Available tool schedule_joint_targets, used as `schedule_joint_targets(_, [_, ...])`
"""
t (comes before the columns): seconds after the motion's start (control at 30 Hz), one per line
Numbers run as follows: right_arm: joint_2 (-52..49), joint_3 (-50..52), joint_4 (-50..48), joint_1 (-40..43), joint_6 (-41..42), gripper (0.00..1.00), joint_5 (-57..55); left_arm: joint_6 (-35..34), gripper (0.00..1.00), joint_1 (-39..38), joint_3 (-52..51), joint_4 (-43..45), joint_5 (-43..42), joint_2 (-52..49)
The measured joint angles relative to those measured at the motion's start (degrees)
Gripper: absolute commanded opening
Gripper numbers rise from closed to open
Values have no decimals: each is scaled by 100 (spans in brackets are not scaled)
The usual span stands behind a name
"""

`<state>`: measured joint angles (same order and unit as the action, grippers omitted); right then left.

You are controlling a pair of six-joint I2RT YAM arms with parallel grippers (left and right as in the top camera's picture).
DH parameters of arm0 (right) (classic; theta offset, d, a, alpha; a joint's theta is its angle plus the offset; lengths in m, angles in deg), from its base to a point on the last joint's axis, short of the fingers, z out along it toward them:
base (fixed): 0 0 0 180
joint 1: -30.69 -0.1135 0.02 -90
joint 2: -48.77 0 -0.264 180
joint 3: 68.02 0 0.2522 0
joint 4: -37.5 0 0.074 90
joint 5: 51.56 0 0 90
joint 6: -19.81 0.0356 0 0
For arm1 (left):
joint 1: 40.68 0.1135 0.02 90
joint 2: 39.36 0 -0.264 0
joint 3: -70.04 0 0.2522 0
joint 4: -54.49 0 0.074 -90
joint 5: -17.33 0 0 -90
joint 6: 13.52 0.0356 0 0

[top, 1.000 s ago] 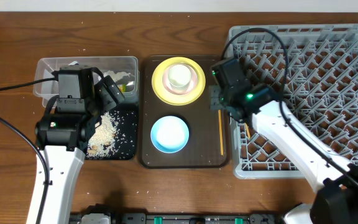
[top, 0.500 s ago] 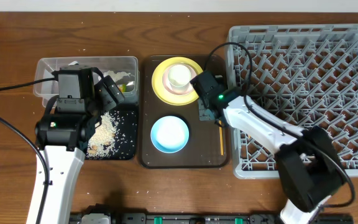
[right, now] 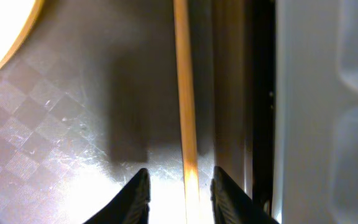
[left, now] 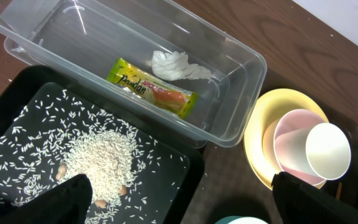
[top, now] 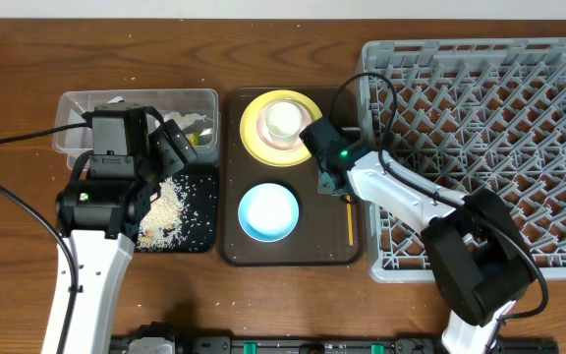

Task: Sort waste into correct bins and load items into the dishwasher rack
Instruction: 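Move the right gripper back and grasp the second chopstick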

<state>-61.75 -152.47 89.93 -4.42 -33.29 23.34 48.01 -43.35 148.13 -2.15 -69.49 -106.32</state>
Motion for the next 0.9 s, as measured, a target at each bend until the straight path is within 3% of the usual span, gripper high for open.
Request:
schedule_joint_targets(0.57, [-37, 136, -81, 0, 391, 50, 476, 0, 95, 0, 0, -2, 0, 0])
schedule_joint_targets(0.73, [-46, 151, -188, 0, 409, 49, 758, 0, 95, 0, 0, 0, 0, 0])
schedule_joint_targets(0.9, [-46, 151, -332, 0, 428, 41, 1032, 0, 95, 0, 0, 0, 0, 0])
